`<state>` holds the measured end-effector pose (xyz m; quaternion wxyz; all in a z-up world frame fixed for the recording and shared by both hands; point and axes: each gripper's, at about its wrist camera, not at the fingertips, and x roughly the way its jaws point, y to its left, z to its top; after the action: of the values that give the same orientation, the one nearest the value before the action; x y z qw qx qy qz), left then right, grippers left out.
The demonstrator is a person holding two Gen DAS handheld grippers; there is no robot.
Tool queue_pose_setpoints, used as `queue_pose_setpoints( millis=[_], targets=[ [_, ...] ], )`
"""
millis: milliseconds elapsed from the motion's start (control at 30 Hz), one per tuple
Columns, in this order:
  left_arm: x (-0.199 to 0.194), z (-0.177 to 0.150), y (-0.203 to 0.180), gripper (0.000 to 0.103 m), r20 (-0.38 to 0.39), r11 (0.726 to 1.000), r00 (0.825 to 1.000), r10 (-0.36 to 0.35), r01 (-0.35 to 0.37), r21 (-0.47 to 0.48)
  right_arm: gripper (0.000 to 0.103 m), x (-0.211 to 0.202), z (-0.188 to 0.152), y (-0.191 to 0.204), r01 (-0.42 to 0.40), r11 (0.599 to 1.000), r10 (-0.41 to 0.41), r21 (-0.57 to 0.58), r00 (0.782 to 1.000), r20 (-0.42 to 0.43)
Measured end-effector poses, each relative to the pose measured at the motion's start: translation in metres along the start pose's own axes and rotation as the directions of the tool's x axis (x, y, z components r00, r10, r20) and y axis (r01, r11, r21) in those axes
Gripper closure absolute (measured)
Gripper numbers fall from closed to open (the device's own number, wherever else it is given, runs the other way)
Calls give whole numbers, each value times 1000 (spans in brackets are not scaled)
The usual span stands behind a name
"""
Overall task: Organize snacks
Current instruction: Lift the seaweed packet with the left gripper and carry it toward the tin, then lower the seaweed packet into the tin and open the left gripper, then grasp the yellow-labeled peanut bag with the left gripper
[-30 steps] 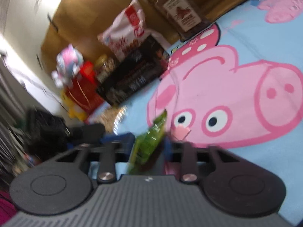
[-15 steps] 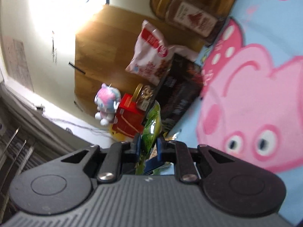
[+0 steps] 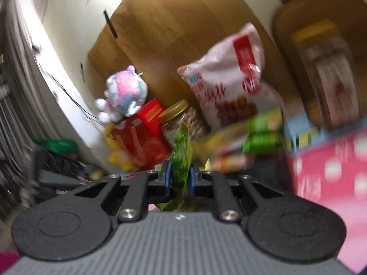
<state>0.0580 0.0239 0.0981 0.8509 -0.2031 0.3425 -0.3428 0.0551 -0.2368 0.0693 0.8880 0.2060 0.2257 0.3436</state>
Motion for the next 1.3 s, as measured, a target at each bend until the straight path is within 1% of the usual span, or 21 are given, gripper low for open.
queue_pose_setpoints(
  millis=[100,167,233,267,300,333,367,433,500,567,667,733,767,833,933,1033,1067,1100,1167,1233,1300],
  targets=[
    [18,27,13,82,0,993,993,115,-115,31,83,43,15,1,64,996,-65,-70,998,-21],
    [27,37,22,82,-6,980,982,191,-190,53,80,65,16,2,113,986,-119,-120,992,-38],
    [37,44,27,82,1,940,943,332,-331,86,77,82,12,2,173,969,-184,-175,982,-51],
    [41,45,27,82,17,908,915,403,-402,116,76,88,8,4,199,956,-215,-216,975,-53],
    [43,46,26,81,32,878,888,459,-459,139,65,91,5,7,233,940,-252,-250,966,-48],
    [43,46,25,80,41,859,871,489,-489,151,57,88,1,8,263,925,-280,-275,960,-22],
    [39,45,23,80,55,857,870,490,-492,156,56,83,-1,9,277,919,-288,-279,958,2],
    [22,41,21,79,89,880,892,443,-452,146,56,69,-2,10,282,921,-280,-269,959,45],
    [4,36,20,77,125,893,899,419,-433,125,56,53,-4,13,309,915,-295,-259,951,92],
    [-15,29,23,71,149,904,904,400,-416,95,56,33,-9,17,286,926,-267,-244,957,109],
    [-38,7,33,68,137,912,908,395,-406,56,57,16,-26,27,161,958,-158,-238,987,32],
    [-44,-5,44,60,111,906,904,414,-421,45,57,19,-40,32,88,971,-105,-223,992,-64],
    [-46,-12,50,53,99,898,896,434,-439,37,57,24,-45,33,64,977,-87,-202,990,-107],
    [-46,-20,64,51,60,885,884,464,-465,-1,57,38,-51,33,40,987,-67,-154,983,-173],
    [-45,-27,87,51,-11,910,914,406,-405,-92,56,66,-53,34,35,991,-67,-128,965,-253],
    [-37,-30,102,55,-41,909,922,384,-385,-161,56,93,-55,31,40,998,-57,-56,939,-340],
    [-34,-33,105,59,-53,908,925,377,-380,-175,56,99,-56,30,25,1000,-30,-19,934,-357],
    [-33,-35,107,59,-52,909,927,372,-375,-184,54,101,-58,31,29,1000,-29,-5,932,-361],
    [-36,-40,104,67,-41,906,922,384,-385,-177,58,104,-59,36,25,1000,-23,1,930,-367],
    [-42,-45,102,70,-38,910,928,370,-371,-187,65,100,-60,45,33,999,-42,-33,937,-347],
    [-53,-53,100,70,-26,914,934,357,-355,-196,72,89,-62,62,19,992,-55,-122,952,-303]
  ],
)
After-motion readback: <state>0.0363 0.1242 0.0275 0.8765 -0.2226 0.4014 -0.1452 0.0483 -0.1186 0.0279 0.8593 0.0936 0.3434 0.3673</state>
